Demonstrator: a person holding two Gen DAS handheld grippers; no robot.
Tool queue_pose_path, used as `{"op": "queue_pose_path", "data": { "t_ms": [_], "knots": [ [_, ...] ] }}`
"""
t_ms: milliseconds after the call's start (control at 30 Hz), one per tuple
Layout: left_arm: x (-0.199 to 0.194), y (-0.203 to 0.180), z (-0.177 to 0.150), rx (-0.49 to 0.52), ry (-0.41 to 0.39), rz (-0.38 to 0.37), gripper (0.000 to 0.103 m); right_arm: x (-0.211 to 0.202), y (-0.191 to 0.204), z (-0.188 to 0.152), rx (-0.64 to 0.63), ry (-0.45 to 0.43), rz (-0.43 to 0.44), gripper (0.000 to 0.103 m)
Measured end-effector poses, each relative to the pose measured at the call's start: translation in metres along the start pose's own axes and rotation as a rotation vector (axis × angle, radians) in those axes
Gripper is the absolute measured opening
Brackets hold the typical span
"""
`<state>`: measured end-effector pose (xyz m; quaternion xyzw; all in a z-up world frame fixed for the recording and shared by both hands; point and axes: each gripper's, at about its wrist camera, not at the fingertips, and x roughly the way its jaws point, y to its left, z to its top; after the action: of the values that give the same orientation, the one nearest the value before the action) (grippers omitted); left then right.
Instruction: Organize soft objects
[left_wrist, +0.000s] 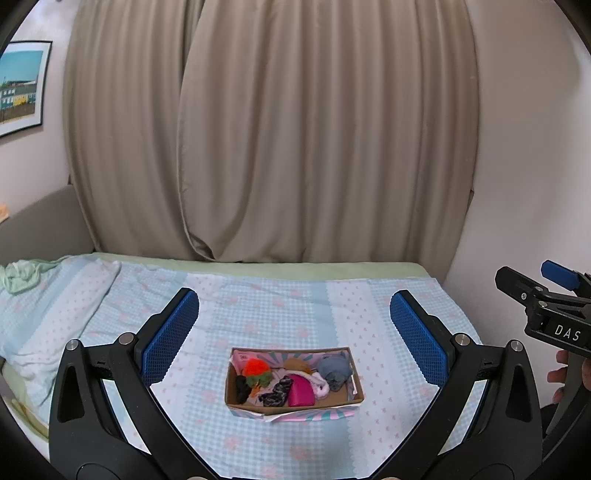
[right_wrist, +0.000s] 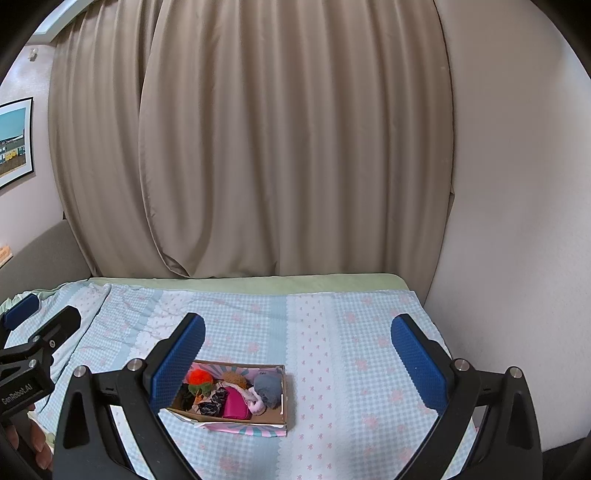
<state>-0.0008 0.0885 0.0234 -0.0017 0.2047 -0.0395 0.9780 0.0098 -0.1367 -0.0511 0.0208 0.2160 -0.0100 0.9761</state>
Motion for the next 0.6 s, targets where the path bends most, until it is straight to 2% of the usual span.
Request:
{"op": "queue_pose_path", "data": {
  "t_ms": [600],
  "knots": [
    [0.0003,0.003,0.0003,0.016,-0.017,-0.002,0.103,0.001,0.0026,0.0021,0.004,0.0,0.001,0.1]
  ]
}}
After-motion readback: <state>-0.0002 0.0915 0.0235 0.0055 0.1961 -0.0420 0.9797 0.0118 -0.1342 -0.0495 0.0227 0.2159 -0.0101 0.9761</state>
